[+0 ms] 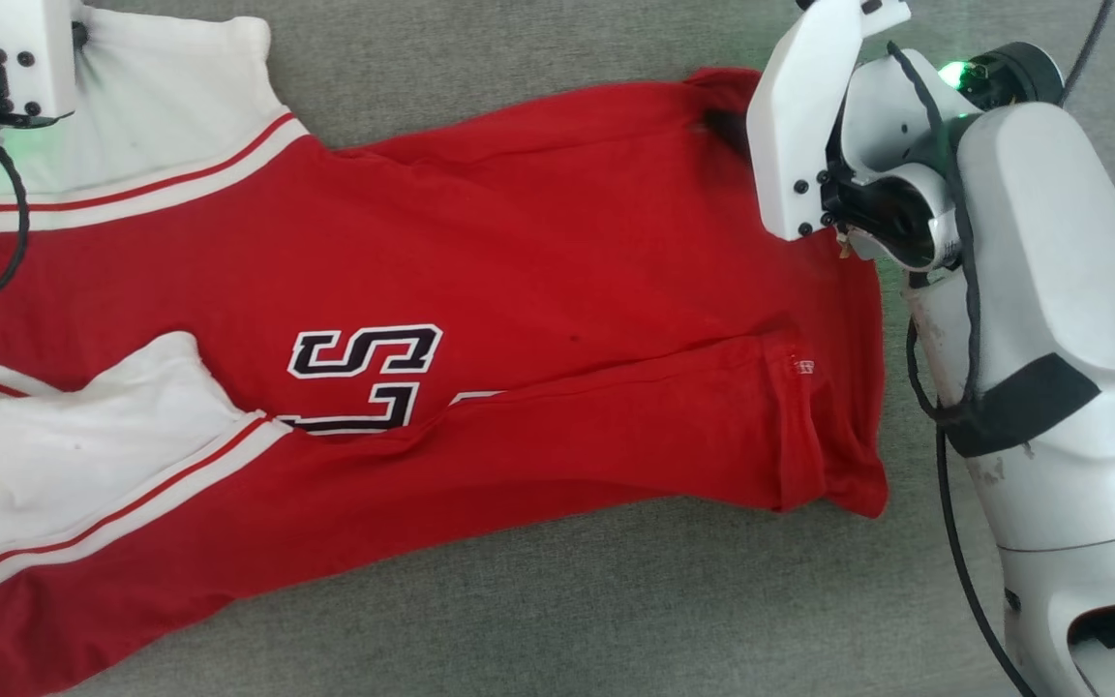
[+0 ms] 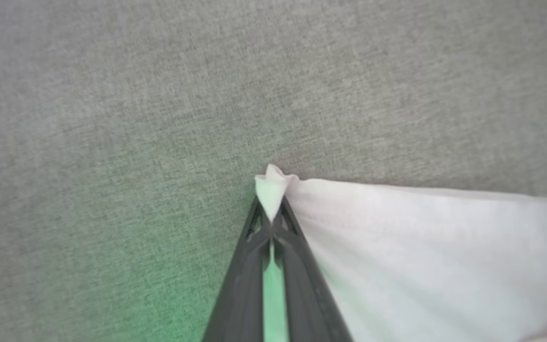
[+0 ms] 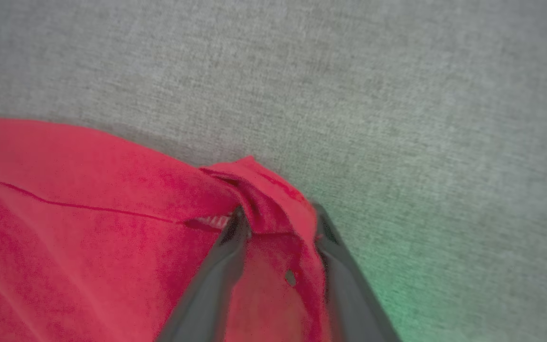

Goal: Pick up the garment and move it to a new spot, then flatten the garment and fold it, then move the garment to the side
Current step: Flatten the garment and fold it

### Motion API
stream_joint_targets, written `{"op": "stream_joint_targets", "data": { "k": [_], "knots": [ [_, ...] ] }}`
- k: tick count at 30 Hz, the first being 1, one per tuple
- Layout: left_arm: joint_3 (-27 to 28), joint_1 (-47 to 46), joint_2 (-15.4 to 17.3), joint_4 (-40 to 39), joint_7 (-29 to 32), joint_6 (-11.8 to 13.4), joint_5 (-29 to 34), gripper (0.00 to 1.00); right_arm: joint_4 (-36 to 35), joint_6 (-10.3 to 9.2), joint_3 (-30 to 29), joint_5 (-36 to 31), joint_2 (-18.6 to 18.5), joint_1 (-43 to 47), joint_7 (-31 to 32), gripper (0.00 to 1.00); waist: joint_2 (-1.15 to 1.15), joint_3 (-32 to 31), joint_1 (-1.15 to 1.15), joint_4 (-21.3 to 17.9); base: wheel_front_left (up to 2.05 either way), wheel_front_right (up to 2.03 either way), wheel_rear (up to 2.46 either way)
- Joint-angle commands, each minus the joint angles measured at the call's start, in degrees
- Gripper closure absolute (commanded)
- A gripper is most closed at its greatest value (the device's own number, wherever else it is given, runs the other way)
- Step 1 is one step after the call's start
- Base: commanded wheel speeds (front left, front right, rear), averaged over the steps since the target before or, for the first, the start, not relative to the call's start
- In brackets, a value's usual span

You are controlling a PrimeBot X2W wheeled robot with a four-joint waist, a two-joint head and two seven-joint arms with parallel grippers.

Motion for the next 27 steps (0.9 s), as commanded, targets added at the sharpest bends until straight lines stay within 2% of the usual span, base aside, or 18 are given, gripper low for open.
{"op": "stream_joint_targets", "data": {
  "k": [1, 5, 11, 17, 21, 27],
  "knots": [
    [-1.4, 2.8, -2.2, 1.6, -0.6, -0.5, 0.6, 1.00, 3.5, 0.15, 0.8, 0.3, 1.0, 3.0, 2.4, 1.00, -0.01, 0.0, 0.00, 0.3, 0.00, 0.00, 0.00],
    [-1.4, 1.9, -2.6, 2.8, -1.3, -1.1, 0.4, 1.00, 3.1, 0.09, -0.1, 0.3, 0.7, 2.5, 4.1, 1.00, -0.01, -0.7, 0.00, 1.2, 0.00, 0.00, 0.00],
    [-1.1, -0.3, -2.8, 2.6, -1.4, -1.9, 0.0, 1.00, -1.5, 0.09, -1.5, -2.0, -0.9, 2.4, 2.3, 1.00, -0.01, -2.6, 0.00, 2.9, 0.00, 0.00, 0.00],
    [-1.5, -1.4, -3.1, 1.1, 0.2, -2.3, -0.5, 1.00, -6.4, 0.09, -2.3, -1.3, -2.7, 4.4, 2.2, 1.00, -0.01, -4.8, 0.00, 4.9, 0.00, 0.00, 0.00],
    [-1.9, -1.0, -2.6, -1.4, 1.4, -2.3, -0.6, 1.00, -11.3, 0.09, -2.6, -0.8, -5.1, 7.4, 2.4, 1.00, -0.01, -6.6, 0.00, 6.5, 0.00, 0.00, 0.00],
    [-2.1, 1.6, -0.6, -9.0, 3.1, -0.5, -1.1, 1.00, -19.6, 0.09, -4.4, 0.3, -7.8, 12.4, 4.5, 1.00, -0.01, -9.0, 0.00, 8.6, 0.00, 0.00, 0.00]
  ]
}}
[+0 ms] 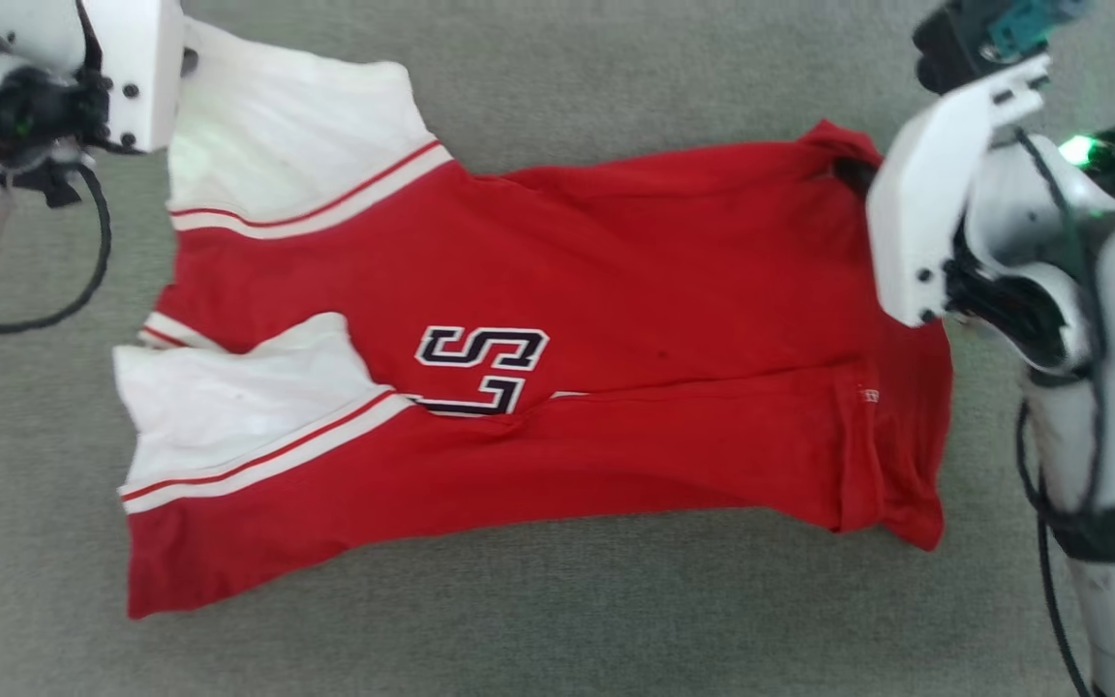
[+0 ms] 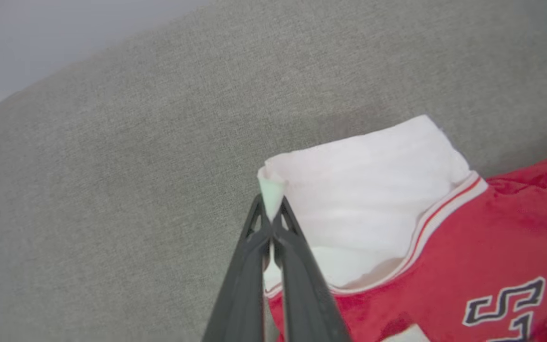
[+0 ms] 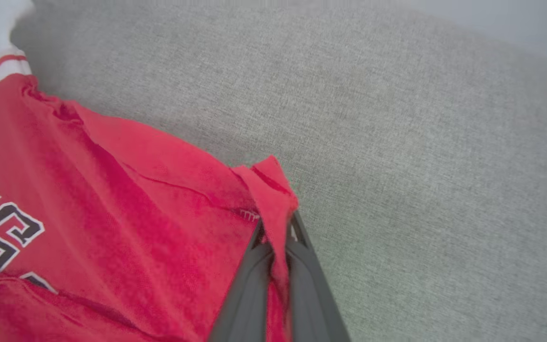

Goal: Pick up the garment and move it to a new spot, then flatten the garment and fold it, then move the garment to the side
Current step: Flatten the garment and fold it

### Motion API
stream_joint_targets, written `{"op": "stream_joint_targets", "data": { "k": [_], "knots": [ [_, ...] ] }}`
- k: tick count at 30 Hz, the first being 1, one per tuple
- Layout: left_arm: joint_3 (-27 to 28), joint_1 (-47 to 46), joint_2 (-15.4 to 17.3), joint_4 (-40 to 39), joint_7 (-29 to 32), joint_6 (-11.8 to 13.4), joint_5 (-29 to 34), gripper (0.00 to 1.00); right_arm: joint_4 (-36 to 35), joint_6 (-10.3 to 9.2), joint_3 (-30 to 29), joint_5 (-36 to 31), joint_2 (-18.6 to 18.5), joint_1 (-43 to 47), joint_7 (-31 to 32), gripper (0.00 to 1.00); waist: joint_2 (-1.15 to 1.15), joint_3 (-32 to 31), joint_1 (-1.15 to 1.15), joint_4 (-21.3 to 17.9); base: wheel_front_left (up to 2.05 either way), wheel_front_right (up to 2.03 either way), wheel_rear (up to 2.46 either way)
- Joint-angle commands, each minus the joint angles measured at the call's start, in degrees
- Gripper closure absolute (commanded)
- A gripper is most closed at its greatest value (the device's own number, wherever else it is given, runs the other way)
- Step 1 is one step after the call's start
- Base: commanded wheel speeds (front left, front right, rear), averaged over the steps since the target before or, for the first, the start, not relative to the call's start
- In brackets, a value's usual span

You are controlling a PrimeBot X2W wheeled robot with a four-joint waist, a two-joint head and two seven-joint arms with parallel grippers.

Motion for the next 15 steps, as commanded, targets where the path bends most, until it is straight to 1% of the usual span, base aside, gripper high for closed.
{"op": "stream_joint_targets", "data": {
  "k": [1, 4, 7, 9, 10, 15],
  "knots": [
    [0.1, 1.3, 0.7, -1.5, 0.6, 0.8, -0.7, 1.00, -1.3, 0.00, -0.6, 0.4, -0.5, 1.1, 0.7, 1.00, 0.00, -1.1, 0.00, 1.0, 0.00, 0.00, 0.00],
    [0.0, 4.4, 3.0, -8.4, 2.1, 3.4, -1.3, 1.00, -5.9, 0.00, -1.7, 1.2, -1.5, 4.5, 2.8, 1.00, 0.00, -2.2, 0.00, 2.0, 0.00, 0.00, 0.00],
    [0.2, 8.0, 6.2, -17.4, 4.0, 7.3, -2.4, 1.00, -10.8, 0.00, -3.0, 1.9, -2.8, 8.1, 5.1, 1.00, 0.00, -3.1, 0.00, 3.0, 0.00, 0.00, 0.00],
    [0.4, 11.0, 8.7, -24.1, 5.1, 10.3, -2.8, 1.00, -14.1, 0.00, -3.9, 1.9, -3.6, 10.7, 6.4, 1.00, 0.00, -3.6, 0.00, 3.6, 0.00, 0.00, 0.00],
    [0.1, 14.1, 11.3, -30.7, 6.5, 13.6, -3.4, 1.00, -16.8, 0.00, -5.0, 2.4, -3.9, 13.4, 7.9, 1.00, 0.00, -4.0, 0.00, 4.1, 0.00, 0.00, 0.00],
    [0.0, 21.2, 17.3, -45.5, 8.8, 21.5, -5.0, 1.00, -22.3, 0.00, -8.6, 3.2, -4.3, 20.0, 11.3, 1.00, 0.00, -4.4, 0.00, 5.1, 0.00, 0.00, 0.00]
  ]
}}
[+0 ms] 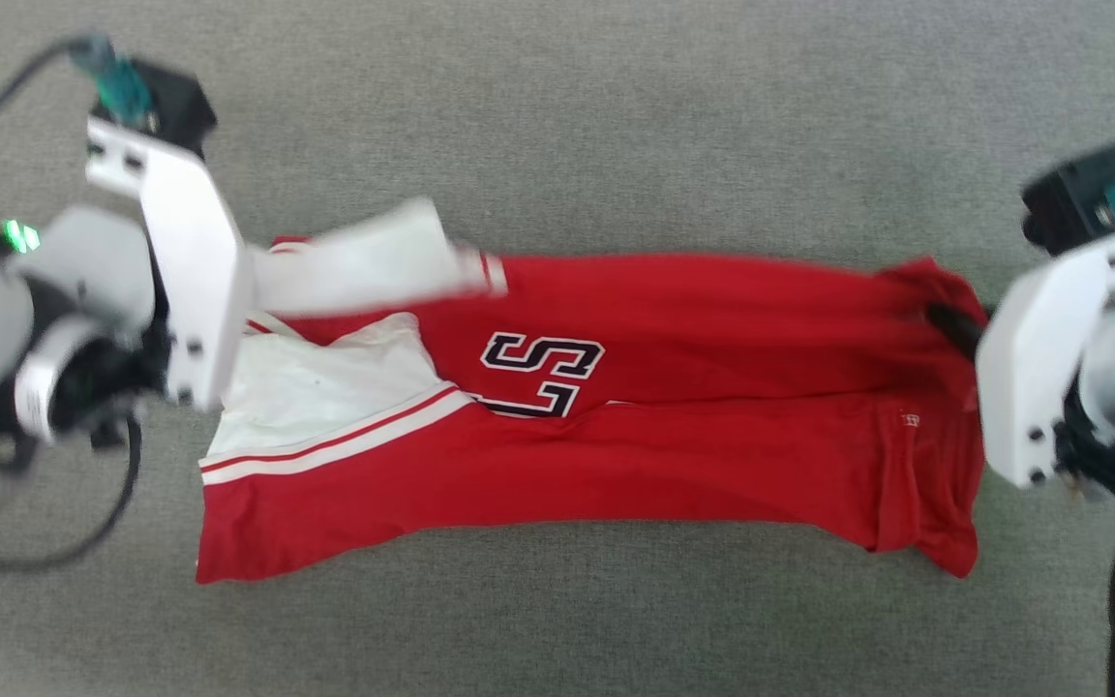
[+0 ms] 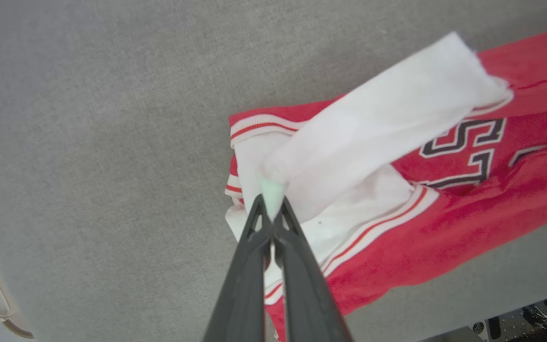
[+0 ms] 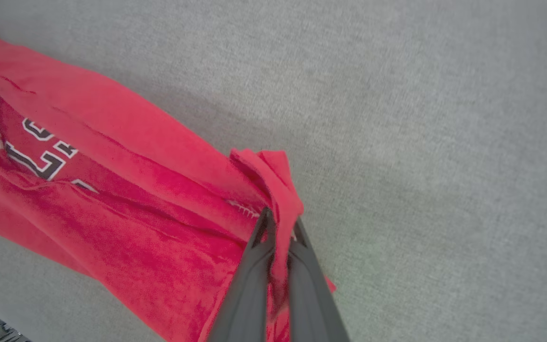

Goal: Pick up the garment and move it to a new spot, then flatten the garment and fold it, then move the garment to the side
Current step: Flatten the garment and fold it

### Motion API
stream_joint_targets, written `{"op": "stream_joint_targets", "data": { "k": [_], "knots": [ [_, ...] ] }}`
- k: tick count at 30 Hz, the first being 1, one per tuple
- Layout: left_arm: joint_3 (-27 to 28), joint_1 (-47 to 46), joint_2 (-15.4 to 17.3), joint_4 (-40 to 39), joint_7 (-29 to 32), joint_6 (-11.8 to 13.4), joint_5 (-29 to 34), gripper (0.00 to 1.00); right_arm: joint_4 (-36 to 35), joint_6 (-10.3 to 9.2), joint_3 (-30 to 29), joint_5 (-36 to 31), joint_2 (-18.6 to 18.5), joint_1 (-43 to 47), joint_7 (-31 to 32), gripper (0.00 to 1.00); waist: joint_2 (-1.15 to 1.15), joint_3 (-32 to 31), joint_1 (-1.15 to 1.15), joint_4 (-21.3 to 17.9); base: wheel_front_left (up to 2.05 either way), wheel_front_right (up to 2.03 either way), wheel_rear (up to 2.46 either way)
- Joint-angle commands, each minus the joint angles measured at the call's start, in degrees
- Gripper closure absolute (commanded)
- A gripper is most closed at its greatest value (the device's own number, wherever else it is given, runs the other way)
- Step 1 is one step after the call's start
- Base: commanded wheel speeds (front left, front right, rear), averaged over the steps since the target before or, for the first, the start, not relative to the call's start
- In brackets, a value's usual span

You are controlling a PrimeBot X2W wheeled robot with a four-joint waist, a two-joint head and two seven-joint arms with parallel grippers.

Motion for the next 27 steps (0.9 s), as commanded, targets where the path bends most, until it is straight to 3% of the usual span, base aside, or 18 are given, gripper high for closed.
{"op": "stream_joint_targets", "data": {
  "k": [1, 7, 14, 15, 16, 17, 18, 19, 27],
  "knots": [
    [0.0, 1.7, 0.8, -2.4, 0.2, 1.3, -0.6, 1.00, -0.8, 0.00, -0.9, 0.5, 0.1, 1.6, 0.6, 1.00, 0.00, 0.0, 0.00, 0.2, 0.00, 0.00, 0.00],
    [-1.2, 9.7, 3.9, -9.3, -0.8, 6.5, -2.5, 1.00, -1.5, 0.00, -3.8, -0.1, 1.3, 8.2, 1.9, 1.00, 0.00, -0.1, 0.00, 0.7, 0.00, 0.00, 0.00],
    [-2.3, 15.7, 1.4, -4.5, -4.9, 5.6, -5.0, 1.00, 4.0, 0.00, -3.3, -0.4, 3.5, 9.9, -1.5, 1.00, 0.00, -0.5, 0.00, 0.5, 0.00, 0.00, 0.00],
    [-2.0, 15.9, 0.8, -3.5, -6.0, 5.1, -4.8, 0.78, 4.6, 0.00, -2.9, -0.5, 3.6, 9.5, -2.5, 0.80, 0.00, -0.6, 0.00, 0.5, 0.00, 0.00, 0.00],
    [-1.8, 16.0, 0.2, -2.3, -7.2, 4.6, -4.8, 0.40, 5.3, 0.00, -2.7, -0.4, 3.8, 9.1, -3.5, 0.62, 0.00, -0.7, 0.00, 0.4, 0.00, 0.00, 0.00],
    [-1.8, 16.0, 0.2, -2.3, -7.2, 4.6, -4.8, 0.40, 5.3, 0.00, -2.7, -0.4, 3.8, 9.1, -3.5, 0.62, 0.00, -0.7, 0.00, 0.4, 0.00, 0.00, 0.00],
    [-1.6, 16.3, -0.3, -1.4, -8.3, 4.0, -4.7, 0.16, 5.8, 0.00, -2.3, -0.4, 3.7, 8.9, -4.2, 0.21, 0.00, -1.0, 0.00, 0.4, 0.00, 0.00, 0.00],
    [-1.3, 16.6, -0.6, -0.4, -9.4, 3.4, -4.8, 0.00, 6.3, 0.00, -2.0, -0.3, 3.6, 8.9, -4.8, 0.00, 0.00, -1.3, 0.00, 0.4, 0.00, 0.00, 0.00],
    [1.4, 18.8, -1.3, 0.8, -19.6, 0.4, -3.6, 0.00, 5.2, 0.00, -2.9, 0.8, 2.6, 10.0, -7.1, 0.00, 0.00, -3.9, 0.00, 0.8, 0.00, 0.00, 0.00]
  ]
}}
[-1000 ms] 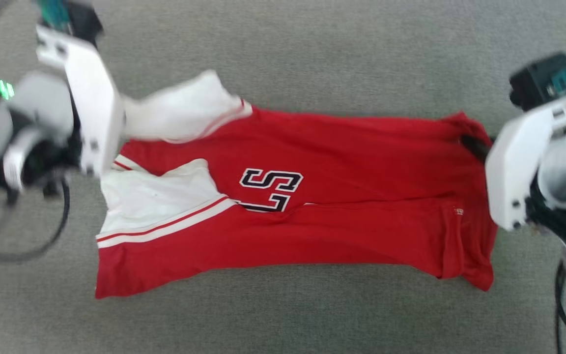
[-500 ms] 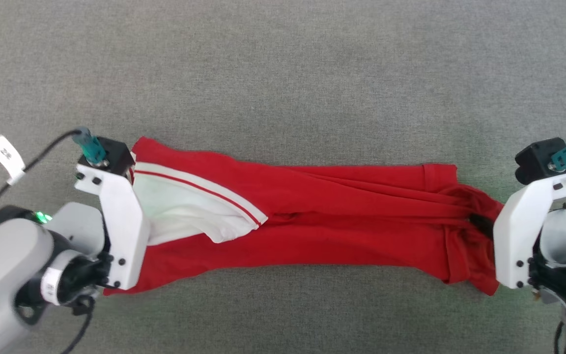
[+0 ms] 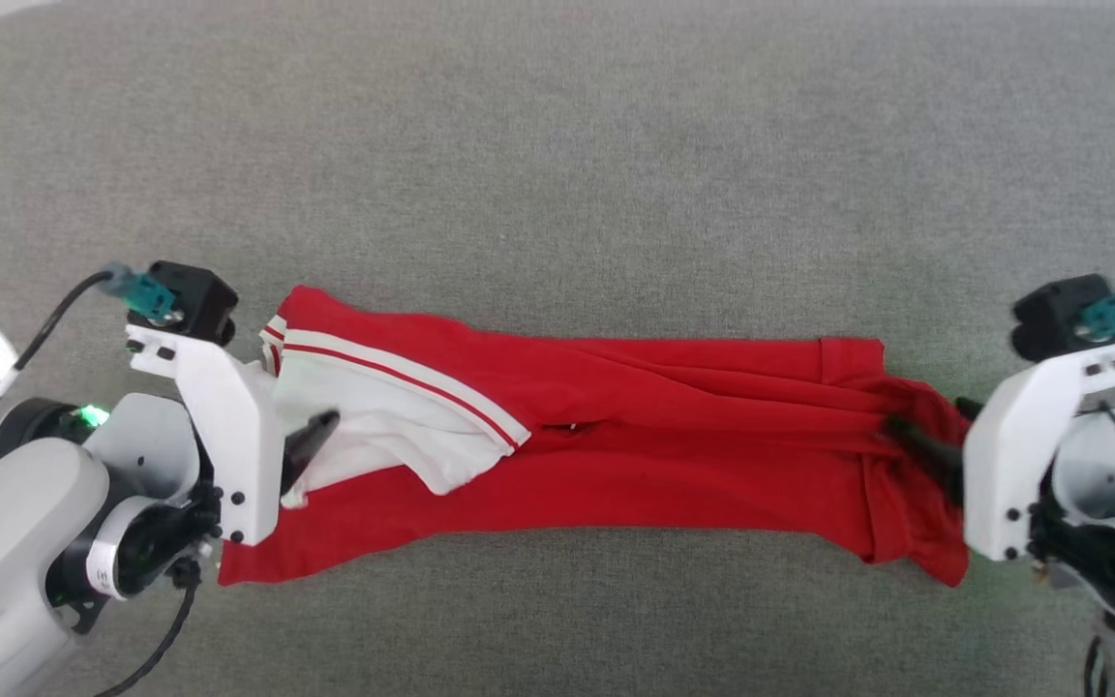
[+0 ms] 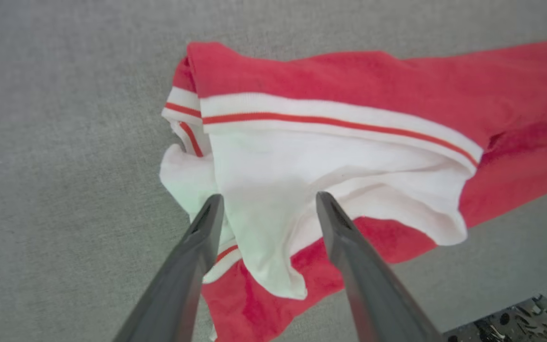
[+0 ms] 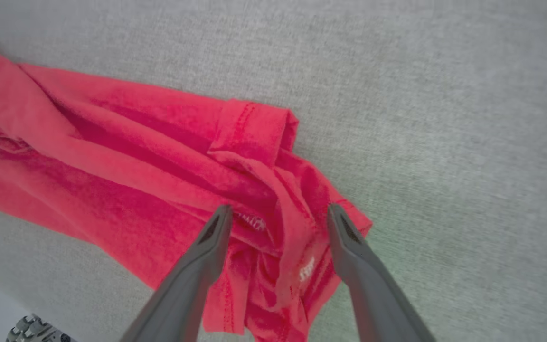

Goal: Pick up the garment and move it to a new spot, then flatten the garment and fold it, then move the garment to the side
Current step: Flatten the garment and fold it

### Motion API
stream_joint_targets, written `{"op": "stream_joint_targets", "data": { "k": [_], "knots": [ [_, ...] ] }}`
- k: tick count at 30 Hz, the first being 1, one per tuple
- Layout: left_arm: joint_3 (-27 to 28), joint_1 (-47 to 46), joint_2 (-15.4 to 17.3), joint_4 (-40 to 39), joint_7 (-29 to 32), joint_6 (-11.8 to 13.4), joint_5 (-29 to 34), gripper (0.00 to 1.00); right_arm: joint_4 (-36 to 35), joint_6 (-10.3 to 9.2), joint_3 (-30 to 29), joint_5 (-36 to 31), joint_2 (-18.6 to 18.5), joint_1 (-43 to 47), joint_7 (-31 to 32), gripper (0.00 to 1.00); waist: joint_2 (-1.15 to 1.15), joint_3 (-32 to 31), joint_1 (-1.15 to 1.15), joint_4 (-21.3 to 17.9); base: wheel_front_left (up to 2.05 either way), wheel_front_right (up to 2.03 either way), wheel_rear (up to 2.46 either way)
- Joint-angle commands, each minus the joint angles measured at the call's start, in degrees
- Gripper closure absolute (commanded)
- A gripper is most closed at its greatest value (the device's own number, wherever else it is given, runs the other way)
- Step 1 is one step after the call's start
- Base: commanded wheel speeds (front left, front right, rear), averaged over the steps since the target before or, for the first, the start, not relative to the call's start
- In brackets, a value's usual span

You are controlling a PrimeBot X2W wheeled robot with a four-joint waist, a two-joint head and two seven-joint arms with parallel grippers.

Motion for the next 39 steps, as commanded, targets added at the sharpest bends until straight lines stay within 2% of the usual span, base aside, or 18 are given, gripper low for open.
{"op": "stream_joint_targets", "data": {
  "k": [1, 7, 13, 15, 21, 26, 27, 28, 29, 34, 39],
  "knots": [
    [1.0, 1.2, -0.1, -0.4, -2.6, -0.4, 0.8, 0.00, -0.5, 0.00, -0.8, 0.5, -0.2, 0.4, -0.4, 0.00, 0.00, -0.7, 0.00, 0.2, 0.00, 0.00, 0.00],
    [3.5, 4.5, -0.5, -2.1, -15.1, -1.9, 3.5, 0.00, 0.5, 0.00, -3.2, 0.7, -1.5, 0.7, 0.5, 0.00, 0.00, -1.7, 0.00, 1.1, 0.00, 0.00, 0.00],
    [6.1, 8.4, -1.5, -1.5, -28.1, -2.3, 6.2, 0.00, 5.5, 0.00, -4.6, 1.0, -2.3, -0.3, 0.2, 0.00, 0.00, -1.8, 0.00, 3.0, 0.00, 0.00, 0.00],
    [7.1, 9.8, -2.1, -0.9, -31.8, -1.9, 6.3, 0.00, 6.9, 0.00, -4.0, 0.5, -3.4, -0.5, 0.3, 0.00, 0.00, -1.7, 0.00, 3.7, 0.00, 0.00, 0.00],
    [9.6, 14.0, -3.9, 1.2, -42.4, -1.3, 7.0, 0.00, 13.5, 0.00, -1.5, 2.4, -3.6, -1.4, -0.6, 0.00, 0.00, -1.8, 0.00, 5.8, 0.00, 0.00, 0.00],
    [11.4, 16.7, -5.6, 4.4, -47.7, -1.7, 7.0, 0.00, 20.4, 0.07, 1.8, 5.7, -2.3, -2.3, -0.4, 0.00, 0.00, -2.2, 0.00, 7.2, 0.00, 0.00, 0.00],
    [12.2, 17.2, -6.1, 5.1, -48.4, -1.8, 6.9, 0.00, 21.9, 0.07, 2.3, 6.1, -2.1, -2.4, -0.2, 0.33, 0.00, -2.3, 0.00, 7.4, 0.00, 0.00, 0.00],
    [12.9, 17.9, -6.7, 5.6, -48.8, -1.9, 6.4, 0.00, 23.2, 0.08, 3.2, 6.7, -1.8, -2.6, -0.2, 0.70, 0.00, -2.3, 0.00, 7.6, 0.00, 0.00, 0.00],
    [13.6, 18.6, -6.9, 6.1, -49.2, -2.1, 6.6, 0.00, 24.3, 0.15, 3.3, 7.0, -1.6, -2.9, -0.8, 1.00, 0.00, -2.4, 0.00, 7.7, 0.00, 0.00, 0.00],
    [17.0, 21.0, -9.0, 7.4, -49.9, -2.8, 7.9, 0.00, 27.5, 0.12, 1.6, 8.2, -1.0, -4.4, -2.8, 1.00, 0.00, -2.7, 0.00, 8.2, 0.00, 0.00, 0.00],
    [24.0, 25.1, -12.0, 7.4, -49.9, -4.3, 12.0, 0.00, 27.9, -0.01, -1.7, 10.5, -1.6, -6.2, -4.4, 1.00, 0.00, -3.5, 0.00, 7.7, 0.00, 0.00, 0.00]
  ]
}}
